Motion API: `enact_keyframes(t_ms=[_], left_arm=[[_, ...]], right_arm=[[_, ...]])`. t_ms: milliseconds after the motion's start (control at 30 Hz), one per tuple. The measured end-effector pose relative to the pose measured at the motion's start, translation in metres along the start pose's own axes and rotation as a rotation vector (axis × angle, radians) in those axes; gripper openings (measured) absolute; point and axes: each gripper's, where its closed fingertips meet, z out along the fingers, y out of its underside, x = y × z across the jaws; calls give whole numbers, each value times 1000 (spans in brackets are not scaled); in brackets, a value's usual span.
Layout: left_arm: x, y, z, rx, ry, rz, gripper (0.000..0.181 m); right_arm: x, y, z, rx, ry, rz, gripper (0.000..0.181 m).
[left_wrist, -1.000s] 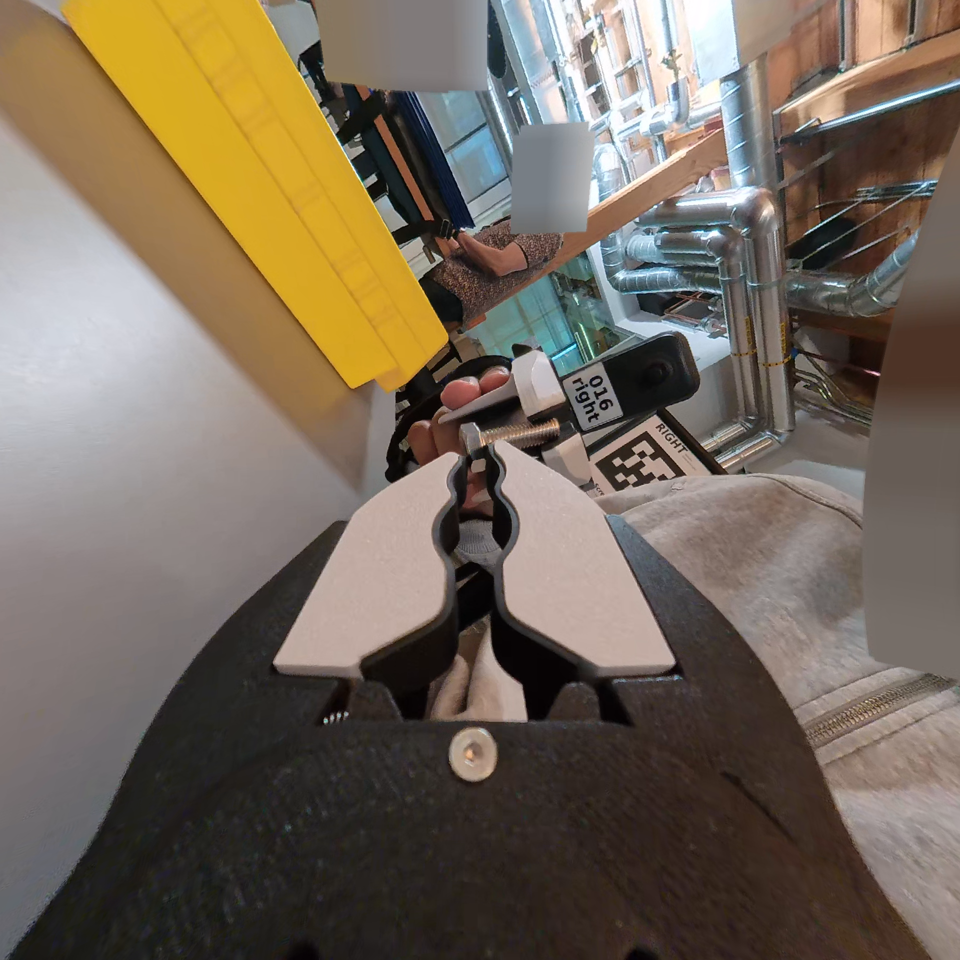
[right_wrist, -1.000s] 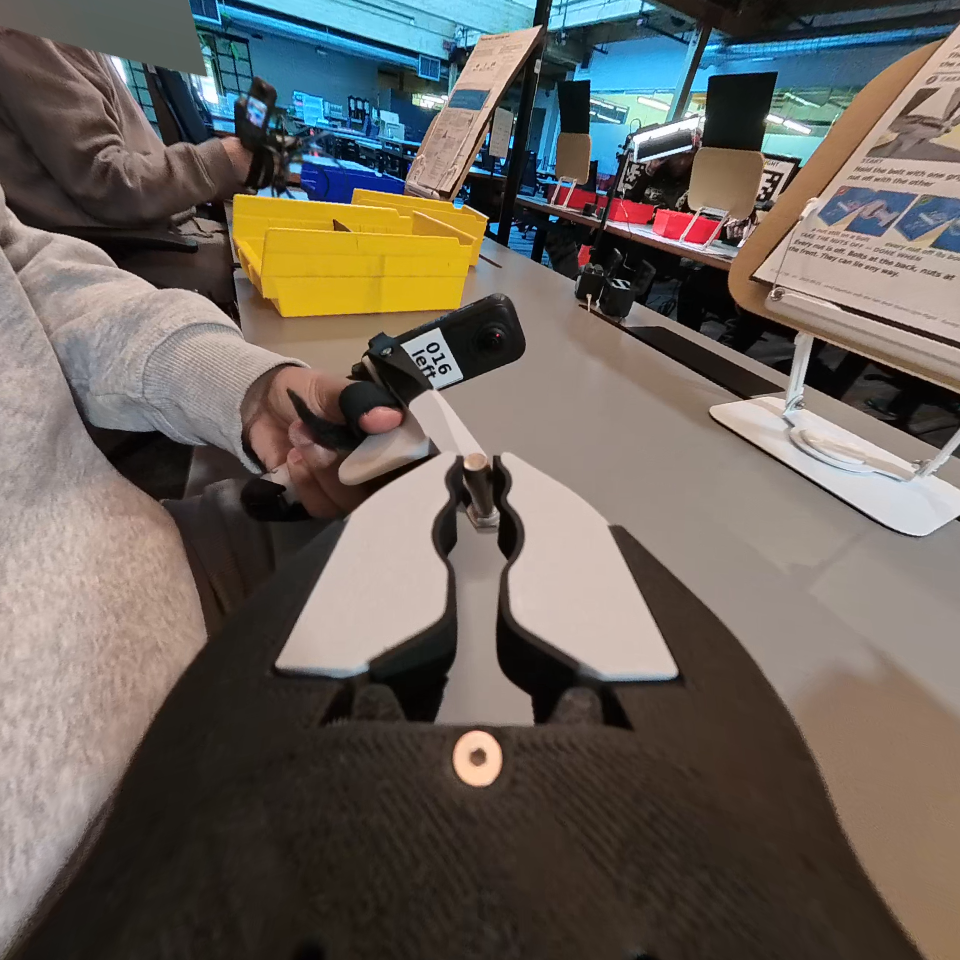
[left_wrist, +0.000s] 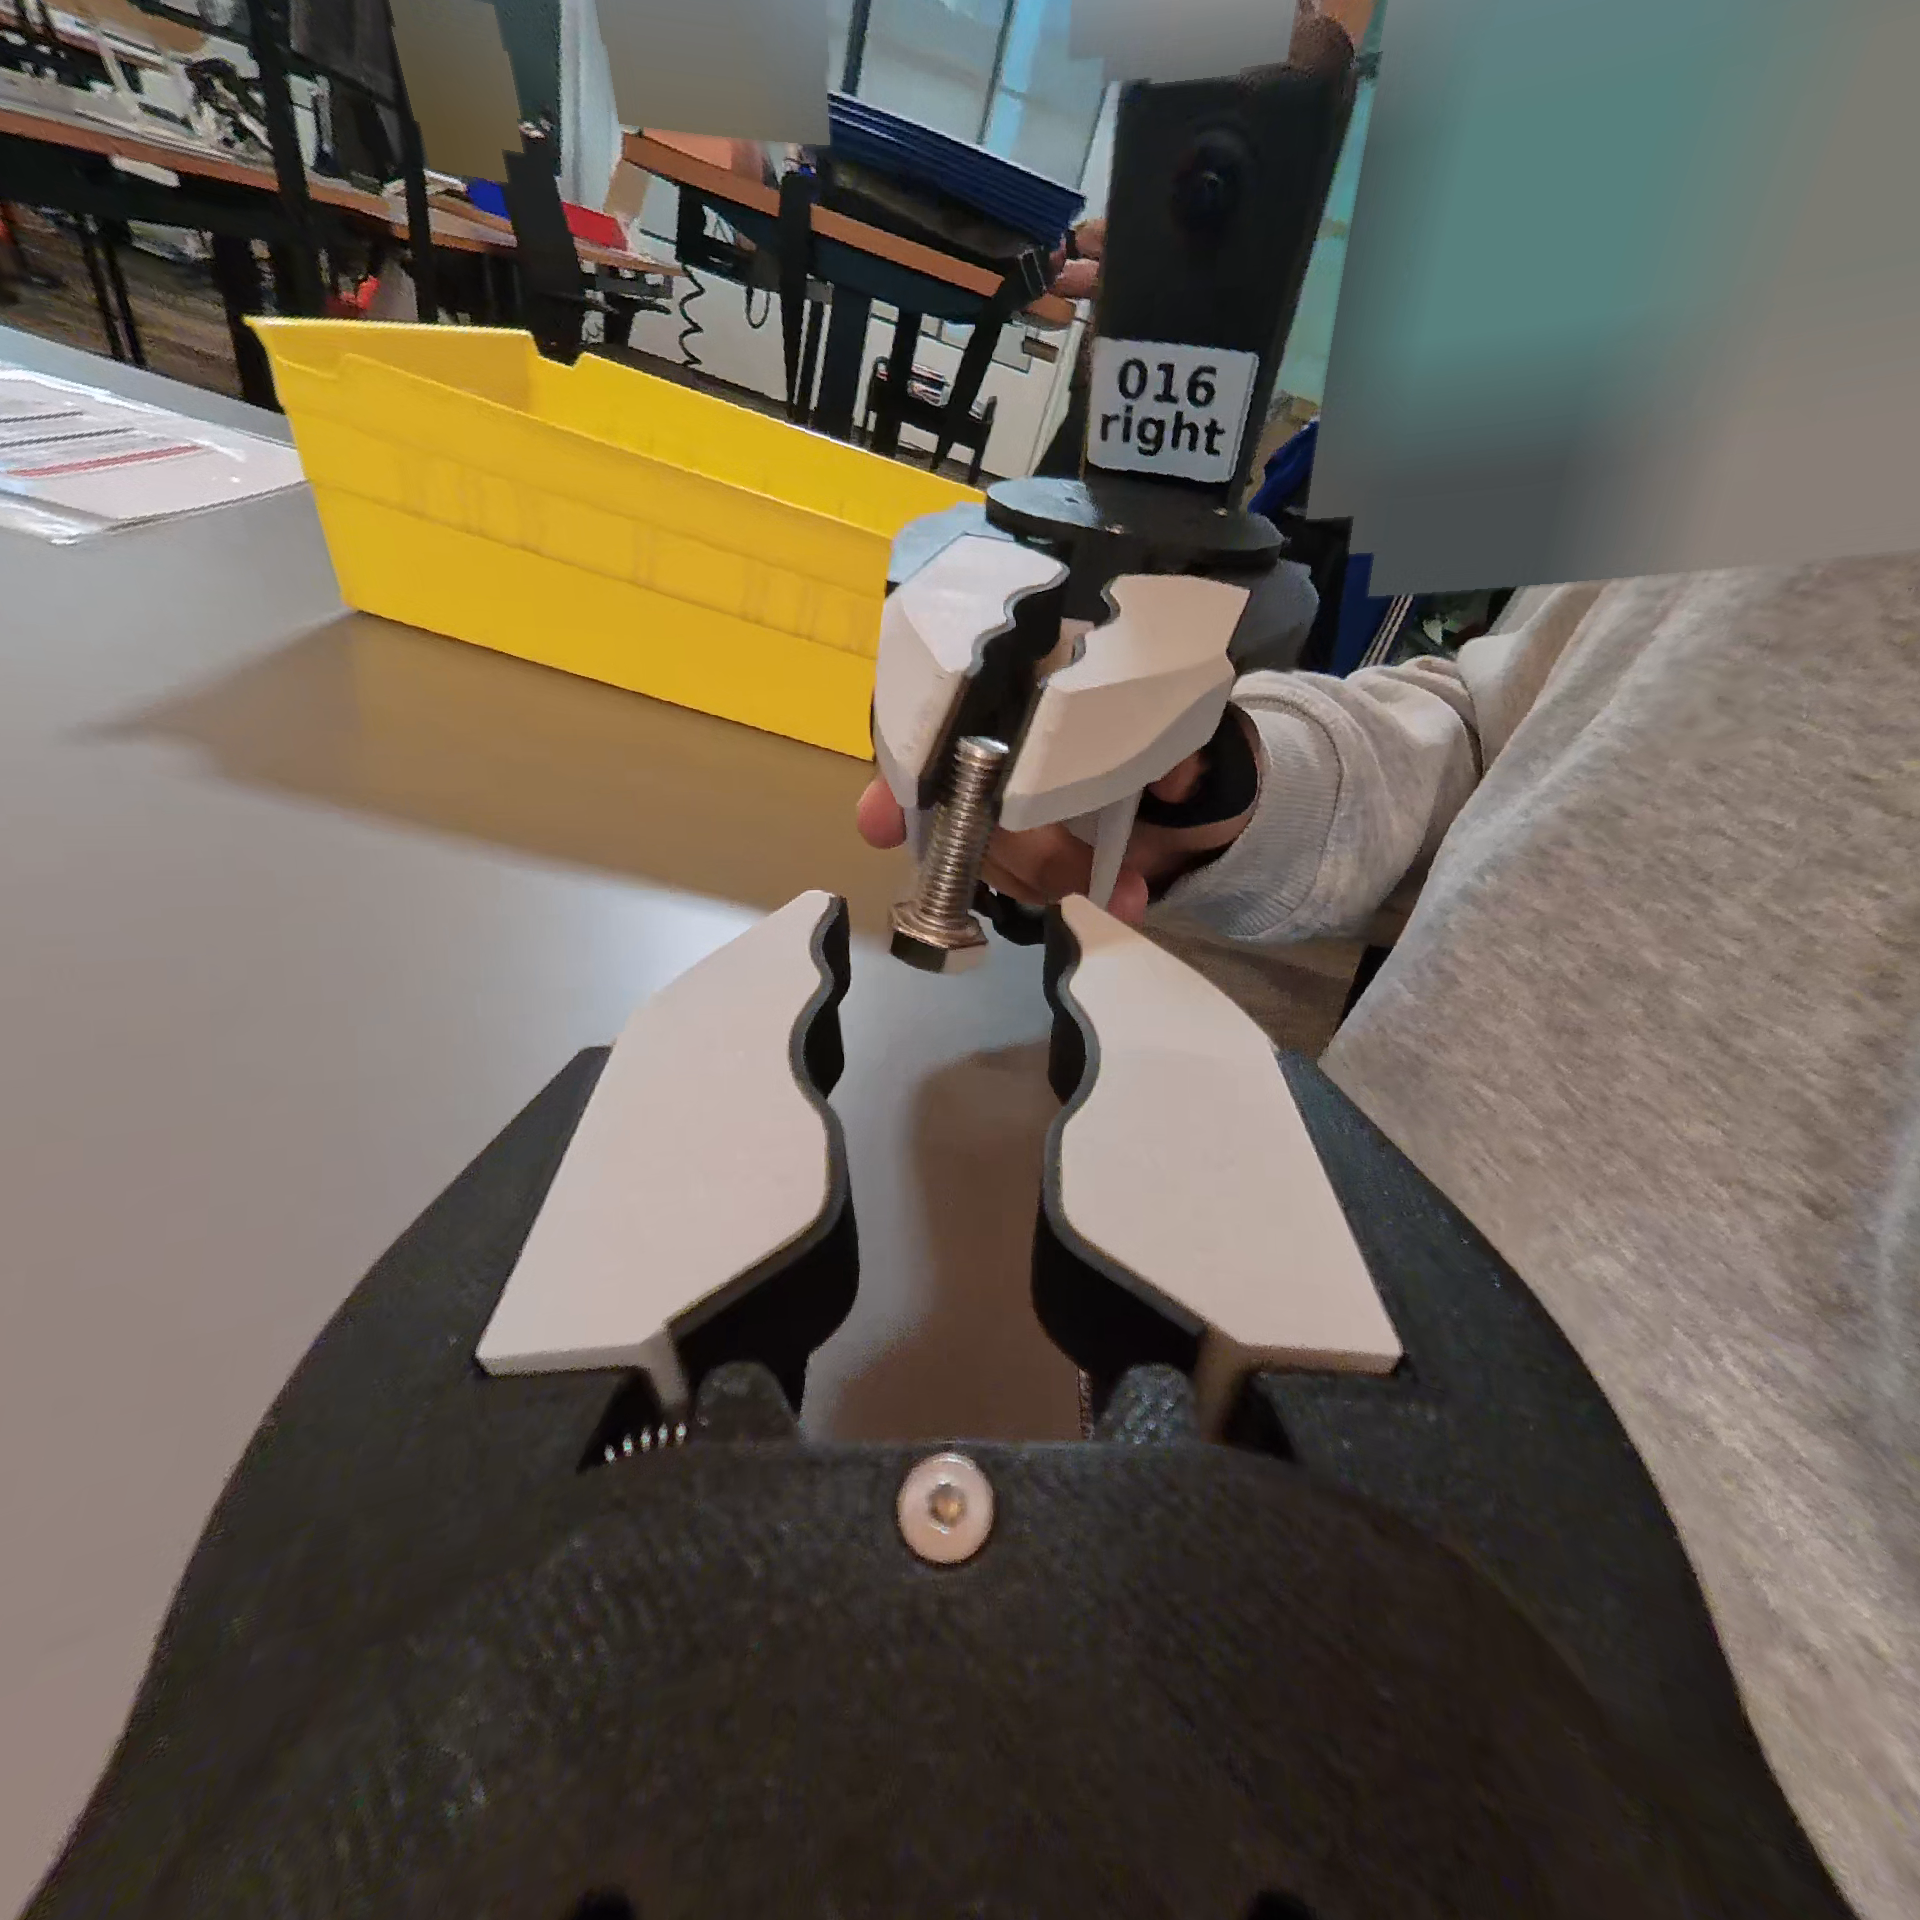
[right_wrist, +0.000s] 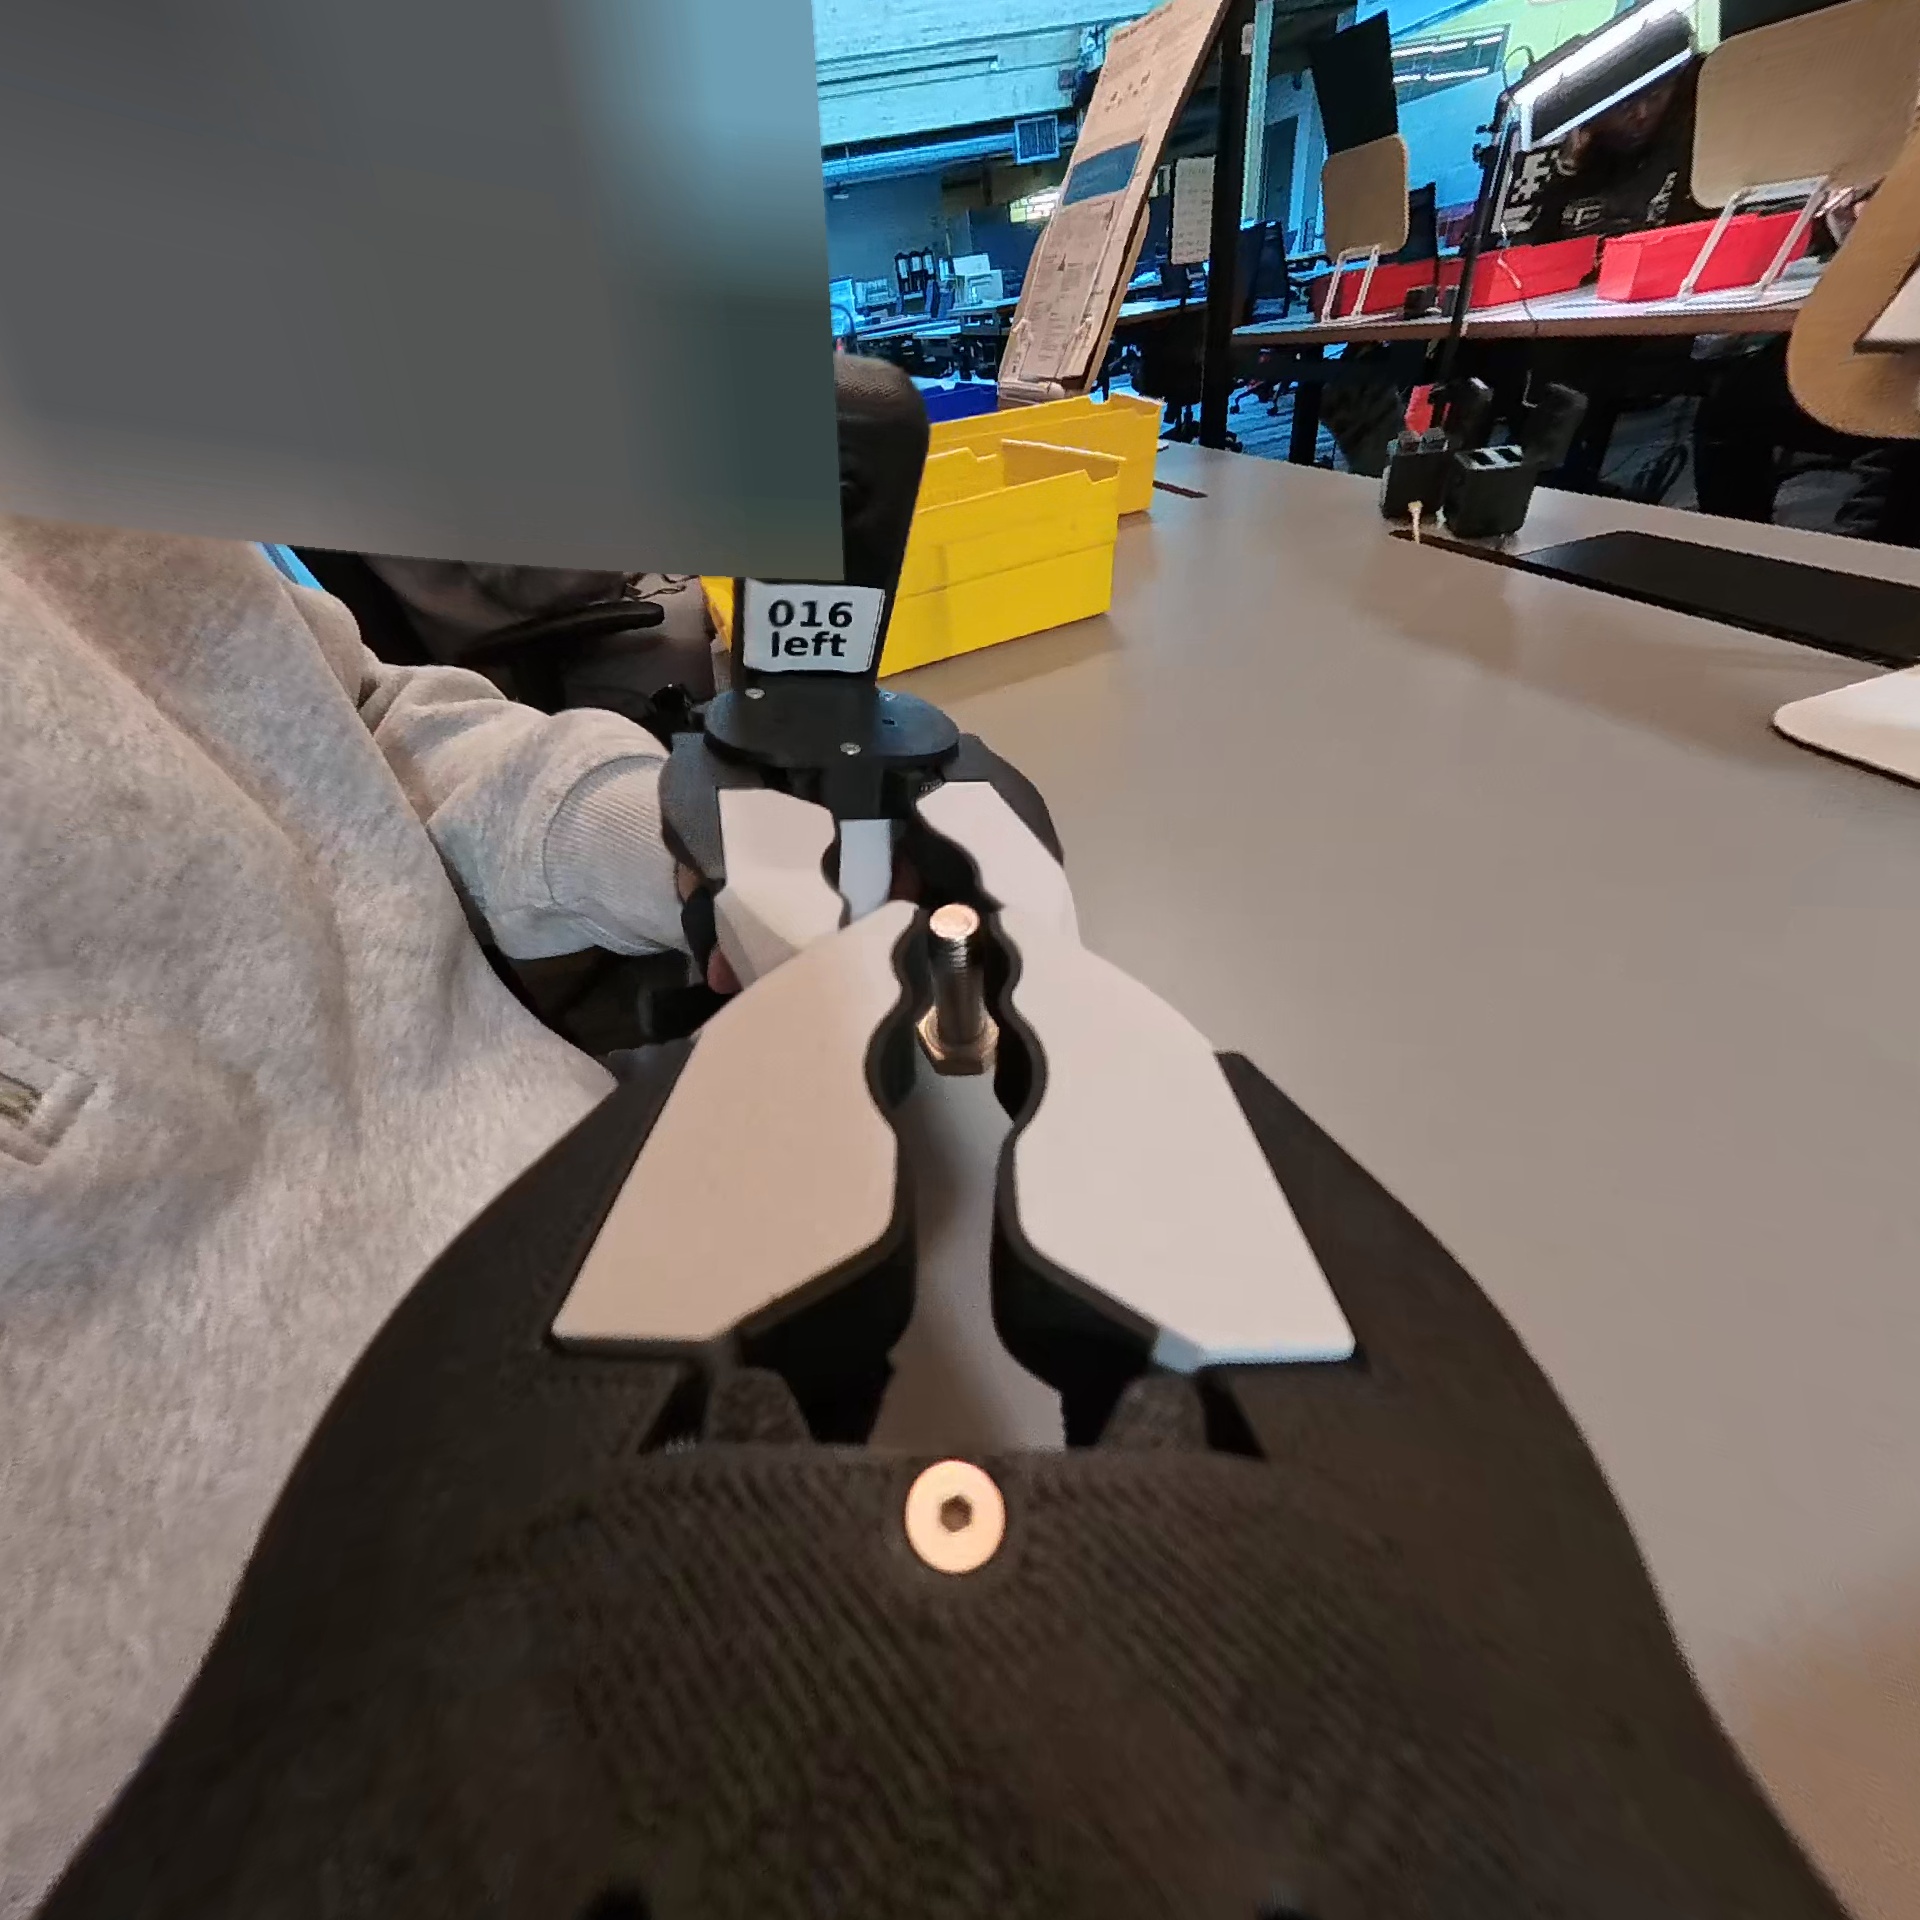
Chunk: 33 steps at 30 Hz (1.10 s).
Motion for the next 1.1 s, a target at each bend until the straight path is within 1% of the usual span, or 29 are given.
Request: enact_keyframes(t_ms=[133,333,567,667,1100], left_arm=[[7,2,2,-19,15,56,35],[9,3,1,-26,3,106,29],[7,0,-1,-11,-13,121,26],[7,0,-1,-8,-16,138,21],[6,0,-1,-10,-24,146,18]], right_arm=[[-2,-2,-2,-11,-8,28,10],[-3,-4,-4,-37,-15,47,9],[-3,2,-1,-78,7,38,10],[-4,1,0,-79,10,37,10],[-5,-1,0,-77,24,15,10]])
